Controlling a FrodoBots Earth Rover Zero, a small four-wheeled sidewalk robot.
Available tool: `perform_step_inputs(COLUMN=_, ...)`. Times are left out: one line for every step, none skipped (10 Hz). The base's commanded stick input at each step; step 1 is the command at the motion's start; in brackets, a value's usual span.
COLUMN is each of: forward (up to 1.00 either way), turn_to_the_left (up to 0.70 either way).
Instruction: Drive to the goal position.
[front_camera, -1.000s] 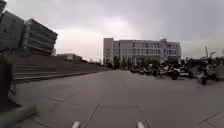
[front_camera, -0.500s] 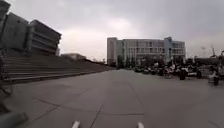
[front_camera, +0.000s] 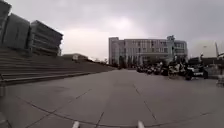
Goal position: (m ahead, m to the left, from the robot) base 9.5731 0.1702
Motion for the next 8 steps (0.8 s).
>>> perform_step_inputs(forward=0.6, turn_to_the_left=0.15)
perform_step_inputs(forward=0.6, turn_to_the_left=0.15)
perform_step_inputs(forward=0.6, turn_to_the_left=0.15)
perform_step_inputs(forward=0.6, turn_to_the_left=0.15)
perform_step_inputs(forward=0.6, turn_to_the_left=0.15)
perform_step_inputs(forward=0.6, turn_to_the_left=0.15)
perform_step_inputs(forward=0.6, turn_to_the_left=0.15)
perform_step_inputs(forward=0.6, turn_to_the_left=0.15)
